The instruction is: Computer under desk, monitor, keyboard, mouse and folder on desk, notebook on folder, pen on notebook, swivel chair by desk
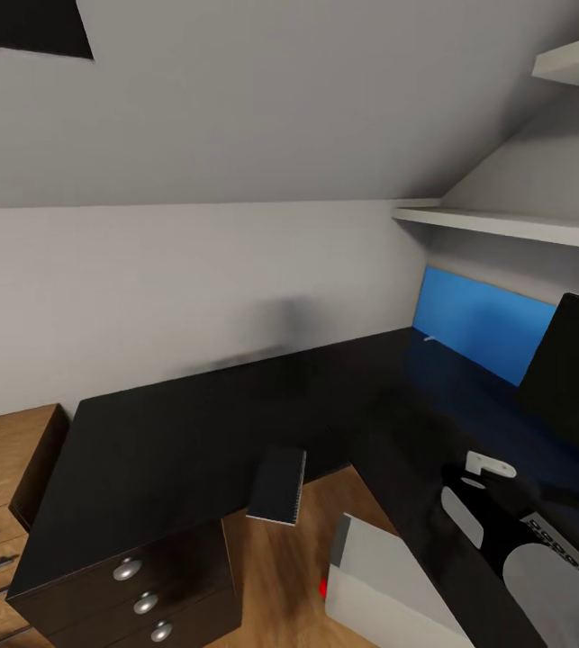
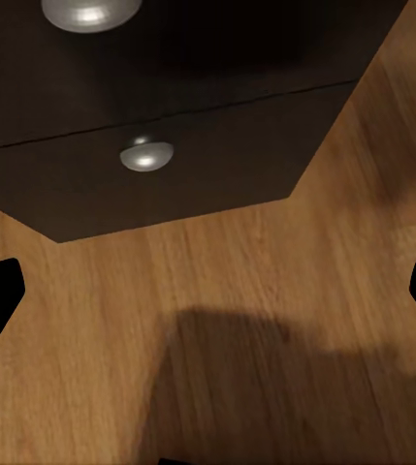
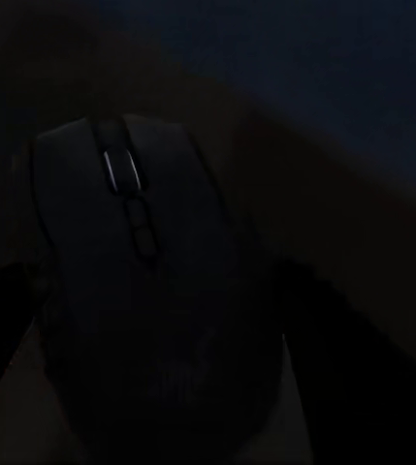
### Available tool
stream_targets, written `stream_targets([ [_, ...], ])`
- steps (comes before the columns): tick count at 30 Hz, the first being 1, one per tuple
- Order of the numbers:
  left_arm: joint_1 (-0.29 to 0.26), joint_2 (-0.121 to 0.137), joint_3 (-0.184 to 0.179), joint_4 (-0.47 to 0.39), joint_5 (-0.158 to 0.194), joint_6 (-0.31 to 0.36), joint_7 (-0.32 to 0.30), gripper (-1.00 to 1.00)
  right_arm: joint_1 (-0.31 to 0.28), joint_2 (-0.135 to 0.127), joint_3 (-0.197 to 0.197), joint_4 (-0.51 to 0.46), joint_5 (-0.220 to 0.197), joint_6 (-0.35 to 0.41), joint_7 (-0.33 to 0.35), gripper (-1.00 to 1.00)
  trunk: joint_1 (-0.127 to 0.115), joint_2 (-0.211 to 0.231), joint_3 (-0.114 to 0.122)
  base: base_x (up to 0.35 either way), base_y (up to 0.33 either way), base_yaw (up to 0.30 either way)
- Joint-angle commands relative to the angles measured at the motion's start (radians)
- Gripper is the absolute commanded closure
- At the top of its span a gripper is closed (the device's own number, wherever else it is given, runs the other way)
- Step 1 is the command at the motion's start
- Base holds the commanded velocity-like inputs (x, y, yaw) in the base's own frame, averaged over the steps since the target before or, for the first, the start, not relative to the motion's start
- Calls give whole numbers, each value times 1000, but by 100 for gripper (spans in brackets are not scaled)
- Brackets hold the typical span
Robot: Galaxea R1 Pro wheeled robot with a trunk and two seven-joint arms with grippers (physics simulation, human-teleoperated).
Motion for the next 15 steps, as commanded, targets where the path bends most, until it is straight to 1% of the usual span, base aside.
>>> stream_targets([
  [1, -1, -1, 4, 0, -4, -3, 1, -100, -2, -2, 8, 6, -5, 5, -4, 100, 0, -1, -1, 0, 0, 0],
  [3, -1, -1, 4, 0, -4, -3, 1, -100, -16, -2, 8, 38, -6, -5, -4, 100, 0, -1, -1, 0, 0, 0],
  [6, -1, -1, 6, -1, -3, -3, 1, -100, -55, -3, 8, 127, -6, -49, 29, 100, 0, -1, -1, 0, 0, 0],
  [7, -1, -1, 7, -1, -3, -3, 1, -100, -67, -3, 8, 151, -6, -60, 41, 100, 4, -8, -4, 0, 0, 0],
  [15, -1, -1, 7, -1, -3, -3, 2, -100, -74, -3, 8, 167, -6, -68, 48, 100, 35, -64, -29, 0, 0, 0],
])
